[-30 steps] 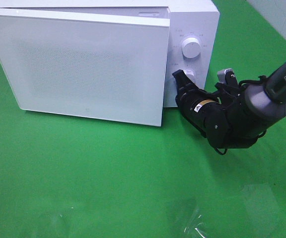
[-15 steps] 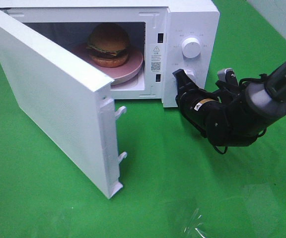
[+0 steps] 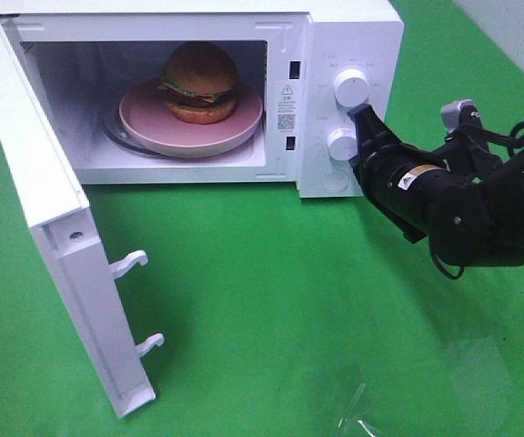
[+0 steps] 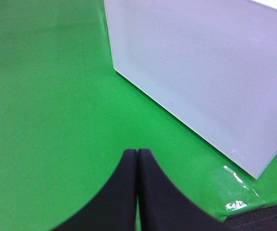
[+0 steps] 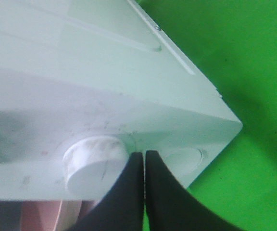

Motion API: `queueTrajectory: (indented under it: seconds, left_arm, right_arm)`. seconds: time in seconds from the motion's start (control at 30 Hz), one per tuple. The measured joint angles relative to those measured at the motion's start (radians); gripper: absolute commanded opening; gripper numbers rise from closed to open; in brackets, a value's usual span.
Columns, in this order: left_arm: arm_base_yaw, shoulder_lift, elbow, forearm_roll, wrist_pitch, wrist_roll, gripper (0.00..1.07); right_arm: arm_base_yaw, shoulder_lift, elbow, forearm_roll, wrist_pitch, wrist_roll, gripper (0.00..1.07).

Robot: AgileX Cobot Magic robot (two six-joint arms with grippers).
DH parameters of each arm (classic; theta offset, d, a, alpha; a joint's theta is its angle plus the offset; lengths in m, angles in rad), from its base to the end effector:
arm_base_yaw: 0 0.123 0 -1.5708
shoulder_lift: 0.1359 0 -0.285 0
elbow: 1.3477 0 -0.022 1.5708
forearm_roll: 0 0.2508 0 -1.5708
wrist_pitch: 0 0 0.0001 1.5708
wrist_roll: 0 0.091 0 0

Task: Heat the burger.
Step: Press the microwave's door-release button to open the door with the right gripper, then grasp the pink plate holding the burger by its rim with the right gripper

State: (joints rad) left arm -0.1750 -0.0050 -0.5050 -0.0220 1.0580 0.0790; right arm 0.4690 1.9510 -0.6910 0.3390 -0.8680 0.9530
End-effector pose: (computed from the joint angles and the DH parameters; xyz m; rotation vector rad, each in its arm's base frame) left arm -0.0063 -0.0007 0.2789 0.2585 2.0160 -0.0867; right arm 0.3148 0.1337 0.1193 0.8580 1.7964 0.8605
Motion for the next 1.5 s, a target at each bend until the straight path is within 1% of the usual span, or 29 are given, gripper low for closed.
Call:
queueTrajectory:
  seconds: [0.03,0.13,0.23,0.3,0.4,0.5,0.53,0.63,0.67,0.7,0.73,0.77,0.8,0.87,0.9,0.93,1.03,1.07,1.1,1.13,1.17,1.23,1.27,1.3,1.33,1.37,1.4,1.47,1.5]
  left_arm:
    - [0.000,0.000,0.000,0.000,0.000,0.000,0.00]
    - [0.000,0.000,0.000,0.000,0.000,0.000,0.00]
    - [0.000,0.000,0.000,0.001,0.000,0.000,0.00]
    - [0.000,0.000,0.000,0.001,0.000,0.000,0.00]
    - [0.000,0.000,0.000,0.001,0.000,0.000,0.00]
    - [0.000,0.000,0.000,0.001,0.000,0.000,0.00]
    - [0.000,0.000,0.000,0.001,0.000,0.000,0.00]
    - [0.000,0.000,0.000,0.001,0.000,0.000,0.00]
    - [0.000,0.000,0.000,0.001,0.000,0.000,0.00]
    - [0.000,0.000,0.000,0.001,0.000,0.000,0.00]
    - [0.000,0.000,0.000,0.001,0.000,0.000,0.00]
    - [0.000,0.000,0.000,0.001,0.000,0.000,0.00]
    - [0.000,0.000,0.000,0.001,0.000,0.000,0.00]
    - [0.000,0.000,0.000,0.001,0.000,0.000,0.00]
    - [0.000,0.000,0.000,0.001,0.000,0.000,0.00]
    - [0.000,0.000,0.000,0.001,0.000,0.000,0.00]
    - [0.000,0.000,0.000,0.001,0.000,0.000,0.00]
    - [0.000,0.000,0.000,0.001,0.000,0.000,0.00]
    - [0.000,0.000,0.000,0.001,0.000,0.000,0.00]
    - [0.000,0.000,0.000,0.001,0.000,0.000,0.00]
    - [0.000,0.000,0.000,0.001,0.000,0.000,0.00]
    - [0.000,0.000,0.000,0.001,0.000,0.000,0.00]
    - [0.000,0.000,0.000,0.001,0.000,0.000,0.00]
    - [0.000,0.000,0.000,0.001,0.000,0.000,0.00]
    - [0.000,0.000,0.000,0.001,0.000,0.000,0.00]
    - [0.000,0.000,0.000,0.001,0.000,0.000,0.00]
    - [0.000,0.000,0.000,0.001,0.000,0.000,0.00]
    - [0.000,0.000,0.000,0.001,0.000,0.000,0.00]
    - [0.000,0.000,0.000,0.001,0.000,0.000,0.00]
  right_arm:
    - [0.000,0.000,0.000,0.000,0.000,0.000,0.00]
    - [0.000,-0.073,0.047,-0.085,0.057,-0.124,0.00]
    - [0.000,-0.105,0.056,-0.124,0.100,-0.190,0.00]
    - [0.000,-0.171,0.059,-0.219,0.187,-0.351,0.00]
    - [0.000,-0.187,0.060,-0.247,0.202,-0.392,0.00]
    - [0.000,-0.238,0.060,-0.332,0.304,-0.514,0.00]
    - [0.000,-0.238,0.060,-0.332,0.304,-0.514,0.00]
    - [0.000,-0.275,0.056,-0.413,0.412,-0.579,0.00]
    - [0.000,-0.275,0.056,-0.413,0.412,-0.579,0.00]
    - [0.000,-0.290,0.036,-0.460,0.506,-0.595,0.00]
    - [0.000,-0.290,0.036,-0.460,0.506,-0.595,0.00]
    - [0.000,-0.297,0.001,-0.513,0.609,-0.601,0.00]
    - [0.000,-0.297,0.001,-0.513,0.609,-0.601,0.00]
    - [0.002,-0.302,-0.102,-0.600,0.879,-0.607,0.00]
    - [0.002,-0.302,-0.102,-0.600,0.879,-0.607,0.00]
    - [0.002,-0.302,-0.148,-0.615,1.017,-0.634,0.00]
    - [0.002,-0.302,-0.173,-0.615,1.082,-0.659,0.00]
    - [0.002,-0.302,-0.217,-0.590,1.187,-0.719,0.00]
    - [0.002,-0.302,-0.217,-0.590,1.187,-0.719,0.00]
    - [0.002,-0.302,-0.262,-0.538,1.285,-0.804,0.01]
    - [0.002,-0.302,-0.262,-0.538,1.285,-0.804,0.01]
    - [0.002,-0.302,-0.328,-0.374,1.465,-1.010,0.01]
    - [0.002,-0.302,-0.328,-0.374,1.465,-1.010,0.01]
    - [0.002,-0.302,-0.353,-0.286,1.528,-1.109,0.03]
    - [0.002,-0.302,-0.353,-0.286,1.528,-1.109,0.03]
    - [0.002,-0.302,-0.368,-0.216,1.559,-1.181,0.03]
    - [0.002,-0.302,-0.368,-0.216,1.559,-1.181,0.03]
    - [0.002,-0.302,-0.372,-0.184,1.566,-1.208,0.06]
    - [0.002,-0.302,-0.377,-0.143,1.572,-1.265,0.08]
